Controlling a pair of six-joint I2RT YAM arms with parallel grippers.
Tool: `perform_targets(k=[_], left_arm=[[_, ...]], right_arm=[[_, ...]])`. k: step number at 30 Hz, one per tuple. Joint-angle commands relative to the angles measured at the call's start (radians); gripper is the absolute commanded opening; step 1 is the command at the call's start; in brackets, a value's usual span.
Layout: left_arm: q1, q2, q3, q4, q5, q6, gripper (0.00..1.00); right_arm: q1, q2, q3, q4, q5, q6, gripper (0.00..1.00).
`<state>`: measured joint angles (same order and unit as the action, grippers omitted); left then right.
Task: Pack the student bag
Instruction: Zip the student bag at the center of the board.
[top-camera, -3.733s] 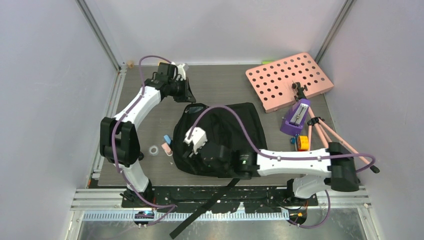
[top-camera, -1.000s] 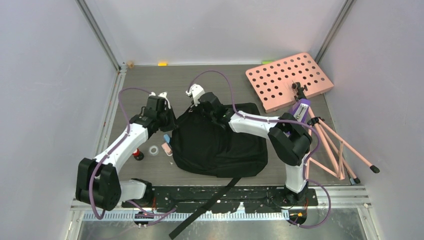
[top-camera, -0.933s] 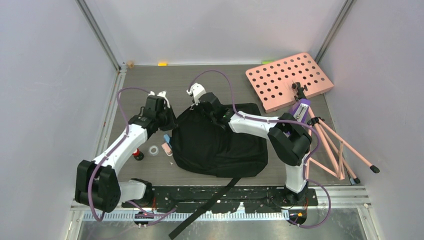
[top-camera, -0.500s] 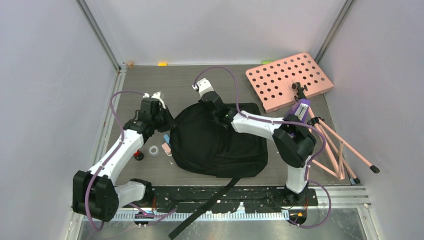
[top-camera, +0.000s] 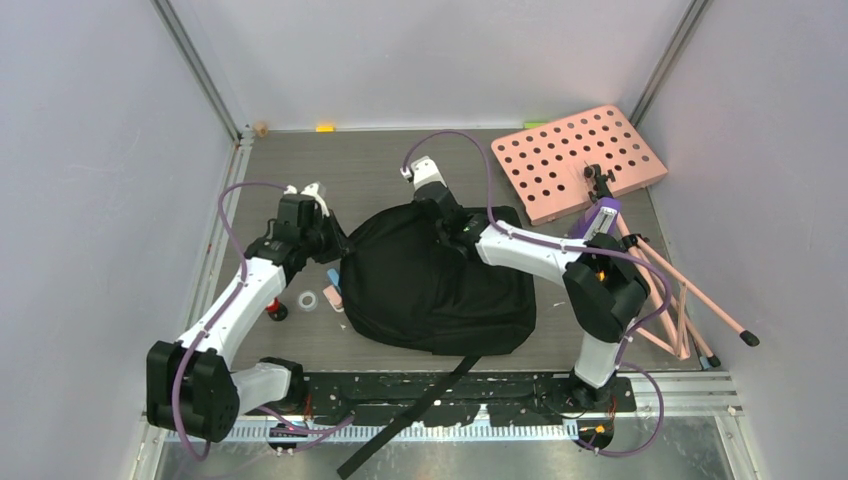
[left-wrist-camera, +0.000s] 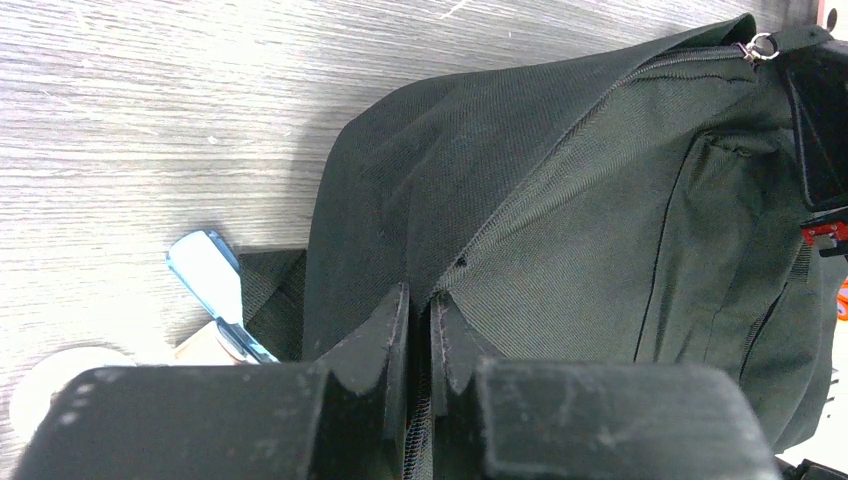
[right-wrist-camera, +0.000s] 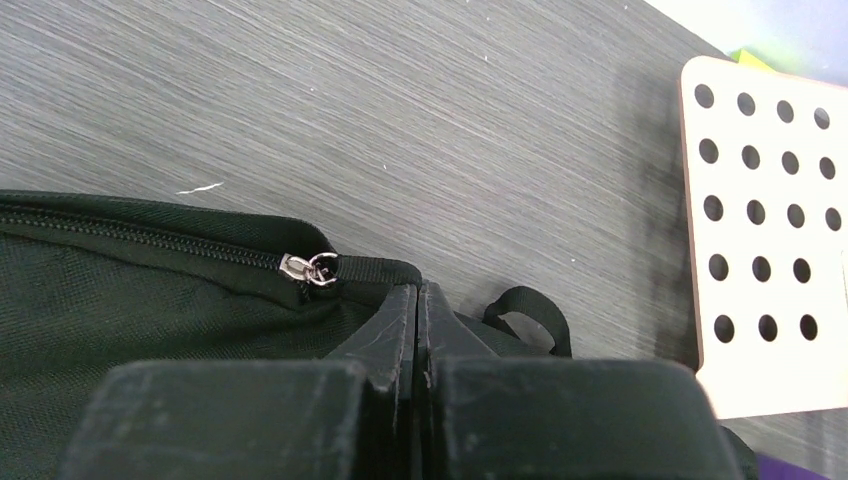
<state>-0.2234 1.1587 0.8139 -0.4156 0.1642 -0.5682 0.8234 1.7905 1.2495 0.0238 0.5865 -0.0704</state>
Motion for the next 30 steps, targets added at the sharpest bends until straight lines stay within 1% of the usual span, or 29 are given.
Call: perform_targets(k=[1, 4, 8, 10, 12, 13, 14, 15, 16, 18, 20, 25, 30], left_arm=[[0.035, 0.007, 0.038, -0.023, -0.048, 0.028, 0.00], [0.035, 0.021, 0.046, -0.013, -0.019, 0.029, 0.00], [0.035, 0.041, 0.079, -0.061, 0.009, 0.039, 0.00], [0.035, 0.043, 0.090, -0.070, 0.035, 0.039, 0.00], [0.035, 0.050, 0.109, -0.084, 0.058, 0.040, 0.00], [0.035, 0.053, 0.120, -0.088, 0.069, 0.041, 0.00], [0.035, 0.059, 0.130, -0.090, 0.079, 0.042, 0.00], [0.035, 0.065, 0.147, -0.092, 0.089, 0.045, 0.00], [0.035, 0.077, 0.162, -0.095, 0.096, 0.051, 0.00], [0.035, 0.102, 0.202, -0.112, 0.097, 0.065, 0.00], [0.035, 0.137, 0.249, -0.120, 0.093, 0.081, 0.00], [0.041, 0.262, 0.400, -0.149, 0.038, 0.120, 0.00], [0.079, 0.391, 0.510, -0.055, 0.043, 0.093, 0.00]], right_arm=[[-0.058, -0.080, -0.006, -0.059, 0.116, 0.041, 0.00], [-0.063, -0.095, 0.001, -0.073, 0.075, 0.041, 0.00], [-0.064, -0.114, 0.032, -0.137, 0.043, 0.038, 0.00], [-0.064, -0.134, 0.050, -0.189, 0.023, 0.053, 0.06], [-0.064, -0.168, 0.063, -0.245, -0.004, 0.078, 0.36], [-0.065, -0.192, 0.068, -0.265, -0.009, 0.108, 0.44], [-0.067, -0.203, 0.078, -0.315, -0.014, 0.120, 0.57], [-0.073, -0.225, 0.087, -0.341, -0.025, 0.143, 0.62], [-0.076, -0.237, 0.095, -0.404, -0.028, 0.155, 0.69], [-0.096, -0.273, 0.097, -0.487, -0.037, 0.189, 0.74], [-0.114, -0.320, 0.076, -0.548, -0.053, 0.225, 0.77], [-0.173, -0.490, -0.036, -0.596, -0.123, 0.329, 0.83], [-0.232, -0.646, -0.164, -0.639, -0.114, 0.412, 0.85]])
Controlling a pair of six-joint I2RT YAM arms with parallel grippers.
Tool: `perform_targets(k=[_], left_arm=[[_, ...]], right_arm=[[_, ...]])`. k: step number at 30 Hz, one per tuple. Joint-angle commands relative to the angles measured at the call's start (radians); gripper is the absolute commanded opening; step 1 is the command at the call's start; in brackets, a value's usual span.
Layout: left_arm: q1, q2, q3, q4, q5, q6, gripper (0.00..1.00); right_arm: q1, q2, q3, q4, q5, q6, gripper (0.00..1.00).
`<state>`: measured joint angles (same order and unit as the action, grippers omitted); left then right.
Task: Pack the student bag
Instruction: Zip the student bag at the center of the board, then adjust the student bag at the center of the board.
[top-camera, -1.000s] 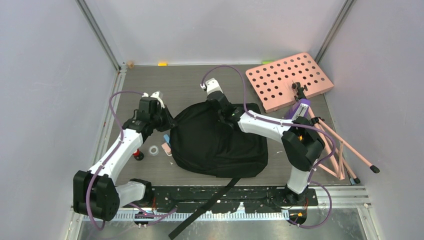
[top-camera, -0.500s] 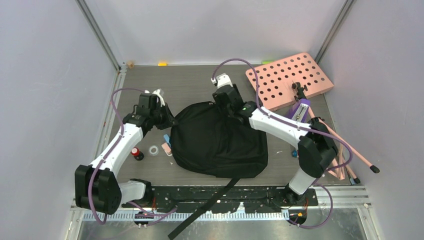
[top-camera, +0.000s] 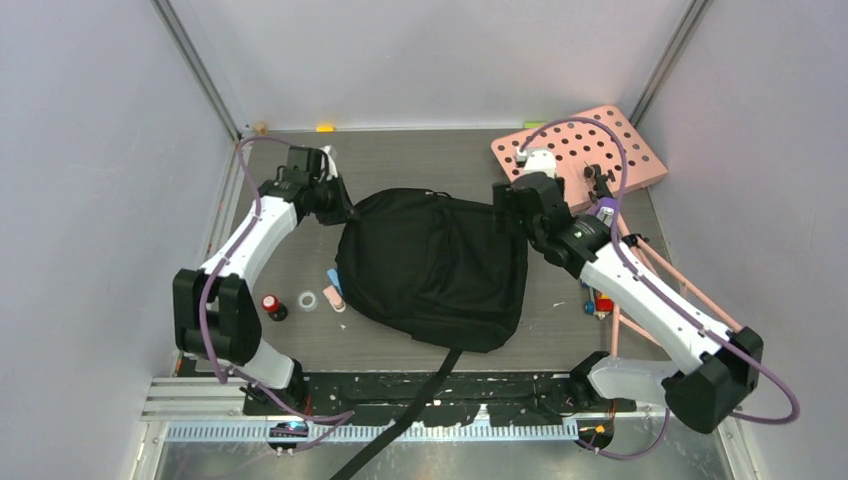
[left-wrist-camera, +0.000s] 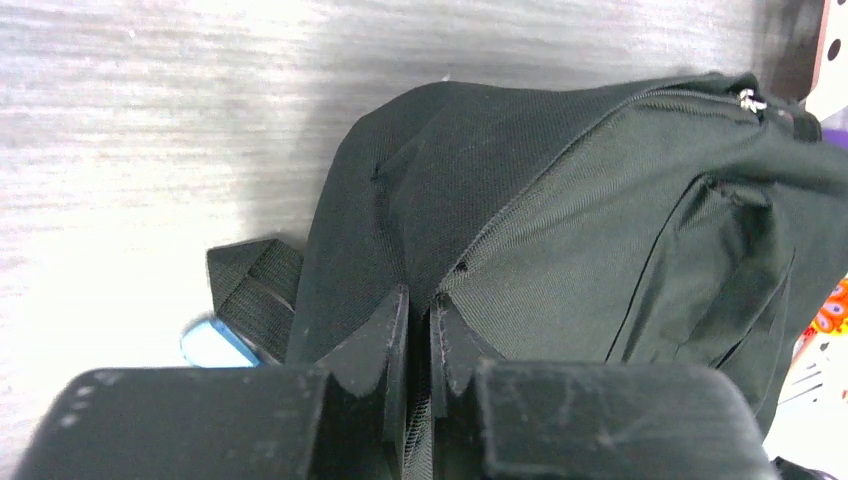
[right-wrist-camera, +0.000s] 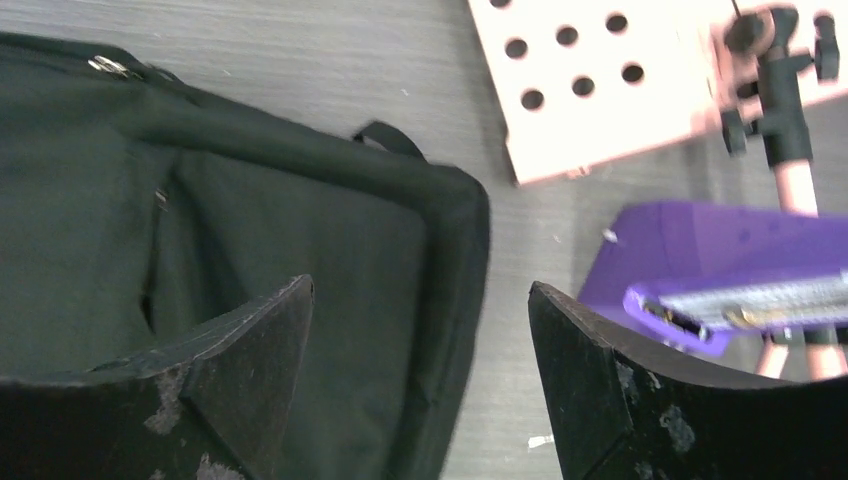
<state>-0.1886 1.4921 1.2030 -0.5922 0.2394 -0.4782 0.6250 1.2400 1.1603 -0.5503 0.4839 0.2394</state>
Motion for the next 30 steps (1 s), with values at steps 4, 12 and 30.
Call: perform_targets(k=[4, 12, 30], left_arm=[[0.074, 0.192, 0.216, 0.187, -0.004, 0.000, 0.00], [0.094, 0.346, 0.374, 0.210, 0.054, 0.046, 0.31], [-0.216, -0.248, -0.199, 0.332, -0.066, 0.021, 0.86]], right_arm=[[-0.042, -0.202, -0.175, -0.069, -0.069, 0.149, 0.86], [-0.042, -0.313, -0.302, -0.023, -0.226, 0.193, 0.86], [-0.041, -0.157, -0.199, 0.085, -0.371, 0.239, 0.81]])
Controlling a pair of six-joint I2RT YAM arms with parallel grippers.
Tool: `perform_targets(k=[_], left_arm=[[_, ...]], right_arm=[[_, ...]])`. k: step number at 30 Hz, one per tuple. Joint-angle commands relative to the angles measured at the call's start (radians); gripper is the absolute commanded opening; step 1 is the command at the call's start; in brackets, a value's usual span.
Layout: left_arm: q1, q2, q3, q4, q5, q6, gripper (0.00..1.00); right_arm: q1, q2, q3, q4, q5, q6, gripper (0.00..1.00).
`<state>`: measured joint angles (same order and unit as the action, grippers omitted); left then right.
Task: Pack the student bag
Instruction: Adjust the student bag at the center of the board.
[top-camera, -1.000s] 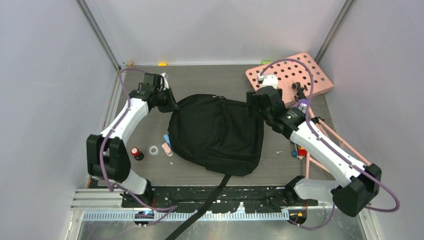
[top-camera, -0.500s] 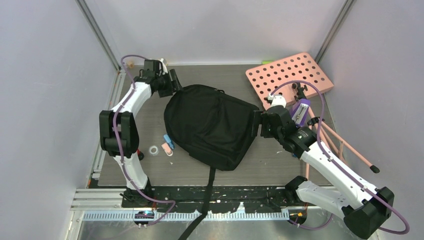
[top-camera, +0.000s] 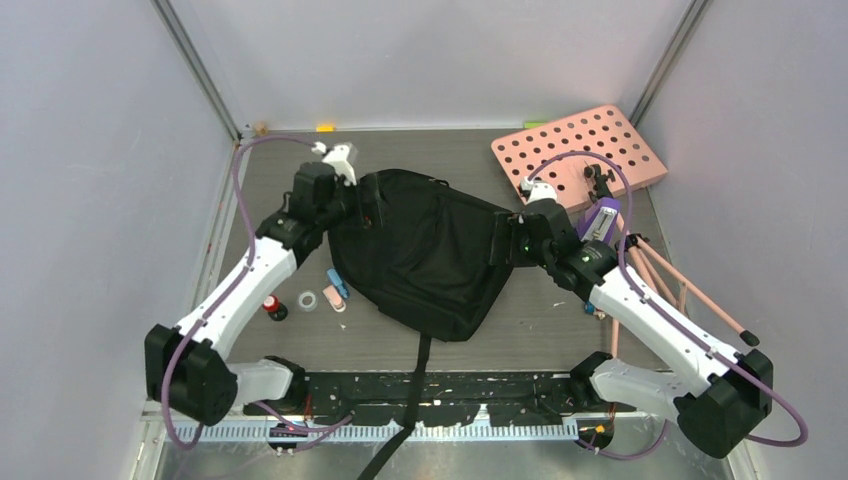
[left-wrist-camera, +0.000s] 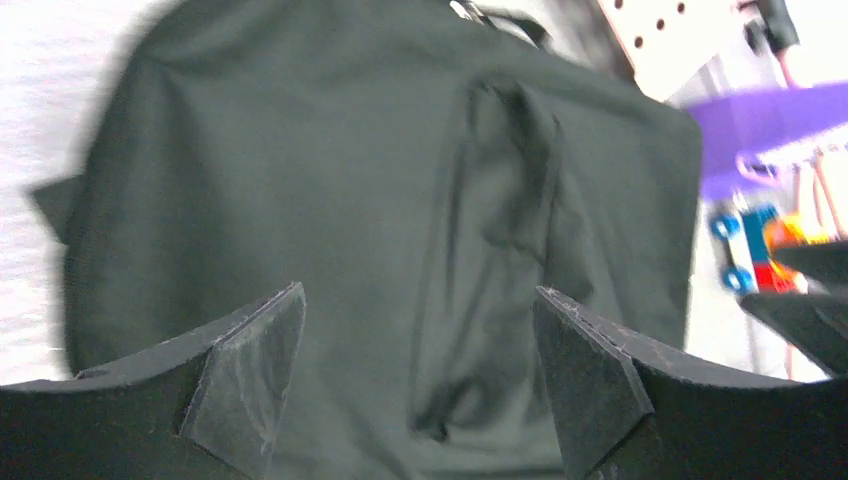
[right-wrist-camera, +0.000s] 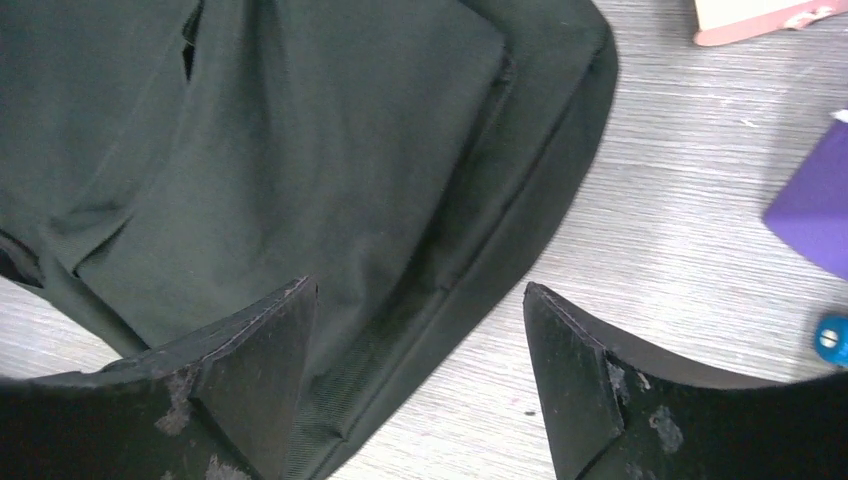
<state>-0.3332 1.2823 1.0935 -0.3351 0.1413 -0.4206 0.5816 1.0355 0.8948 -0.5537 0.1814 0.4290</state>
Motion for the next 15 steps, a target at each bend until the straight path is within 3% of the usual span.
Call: perform_targets(k=[1, 15], left_arm=[[-0.092, -0.041, -0.106, 0.076, 0.040, -0.045, 0.86], [-0.239, 0.025, -0.184, 0.144, 0.032, -0.060, 0.81]], right_arm=[[0.004, 0.060, 0.073, 0.096, -0.075, 0.055, 0.80], [0.130, 0.381, 0.251, 0.258, -0.045, 0.160, 0.73]])
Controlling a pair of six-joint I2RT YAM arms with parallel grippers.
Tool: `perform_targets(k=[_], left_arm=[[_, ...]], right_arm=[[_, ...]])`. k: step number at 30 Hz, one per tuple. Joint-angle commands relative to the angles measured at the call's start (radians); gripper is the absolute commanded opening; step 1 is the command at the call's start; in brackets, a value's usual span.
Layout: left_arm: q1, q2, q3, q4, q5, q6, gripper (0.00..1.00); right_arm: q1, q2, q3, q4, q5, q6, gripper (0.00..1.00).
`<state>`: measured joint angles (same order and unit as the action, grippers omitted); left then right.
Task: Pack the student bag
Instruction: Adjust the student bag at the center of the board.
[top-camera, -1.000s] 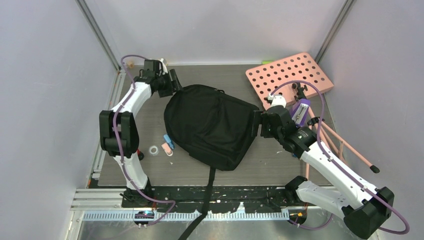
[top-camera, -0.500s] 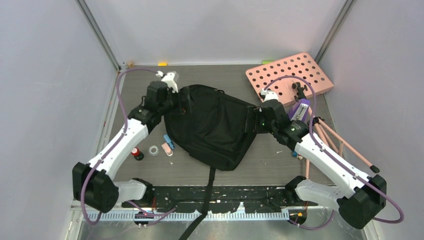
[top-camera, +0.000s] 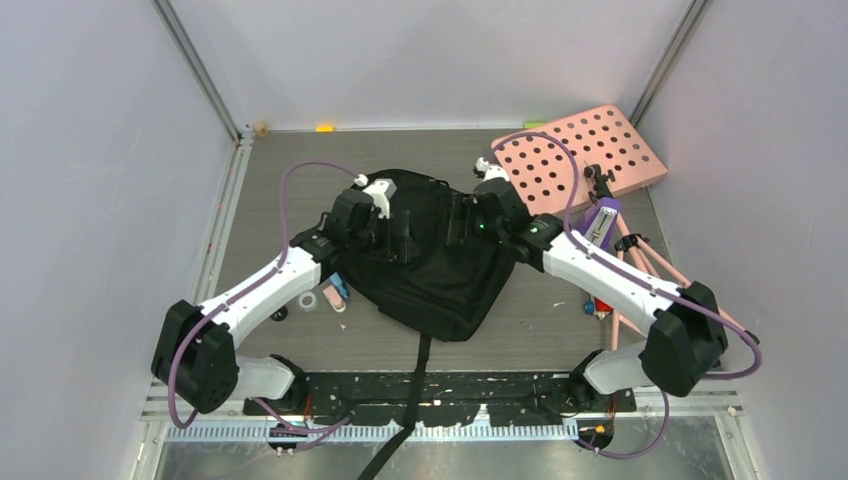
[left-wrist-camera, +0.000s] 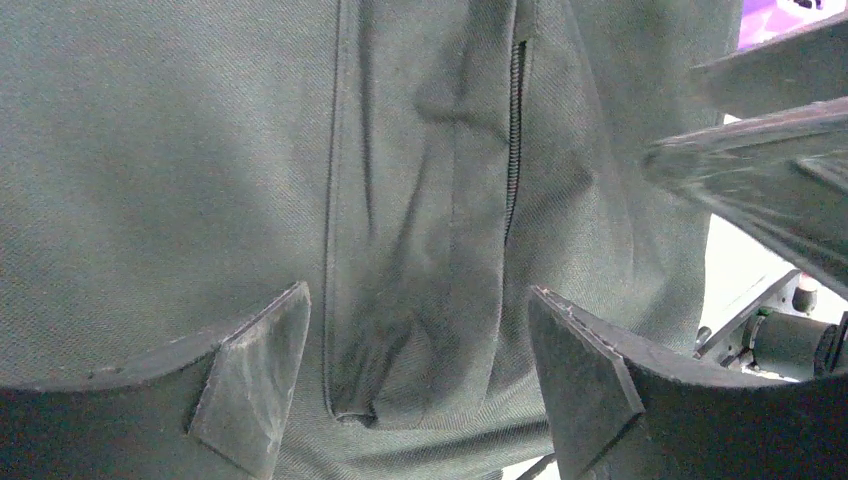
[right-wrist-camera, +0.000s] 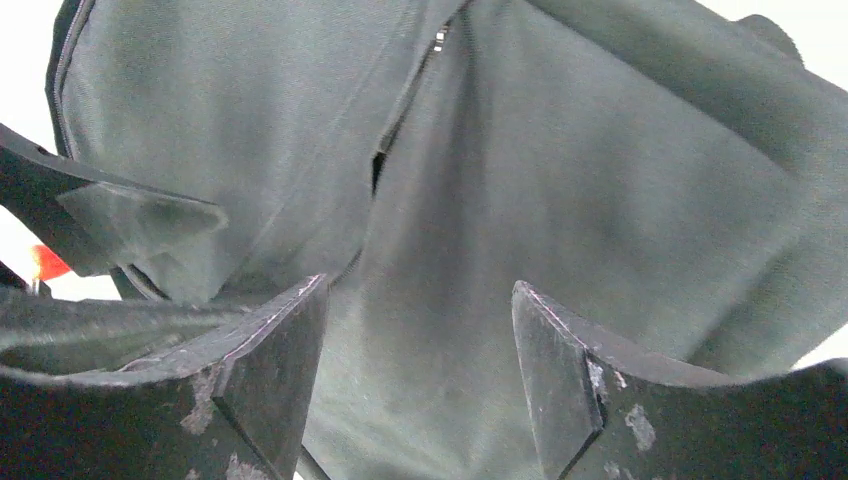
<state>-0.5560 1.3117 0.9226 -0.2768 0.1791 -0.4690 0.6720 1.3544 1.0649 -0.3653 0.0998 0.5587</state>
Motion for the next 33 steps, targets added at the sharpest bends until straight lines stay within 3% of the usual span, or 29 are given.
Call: perform_targets(k=[1, 8, 10, 15, 18, 24, 33], left_arm=[[-0.019, -0.003, -0.018, 0.086, -0.012, -0.016, 0.81], [-0.036, -0.013, -0.040, 0.106, -0.032, -0.015, 0.80], [-0.040, 0.002, -0.025, 0.105, -0.039, -0.003, 0.80], [-0.058, 0.054, 0.025, 0.114, -0.061, 0.042, 0.80], [-0.085, 0.093, 0.056, 0.124, -0.075, 0.093, 0.80], [-0.116, 0.188, 0.114, 0.159, -0.091, 0.134, 0.81], [-0.156, 0.274, 0.129, 0.269, -0.352, 0.069, 0.80]], right_arm=[[0.045, 0.075, 0.090, 0.064, 0.050, 0.029, 0.72], [0.071, 0.162, 0.117, 0.018, 0.133, 0.035, 0.63], [0.073, 0.165, 0.104, 0.013, 0.141, 0.041, 0.54], [0.073, 0.119, 0.026, 0.041, 0.183, 0.057, 0.15], [0.073, 0.084, -0.025, 0.082, 0.185, 0.073, 0.03], [0.073, 0.038, -0.101, 0.168, 0.173, 0.086, 0.00], [0.073, 0.030, -0.137, 0.204, 0.152, 0.105, 0.01]])
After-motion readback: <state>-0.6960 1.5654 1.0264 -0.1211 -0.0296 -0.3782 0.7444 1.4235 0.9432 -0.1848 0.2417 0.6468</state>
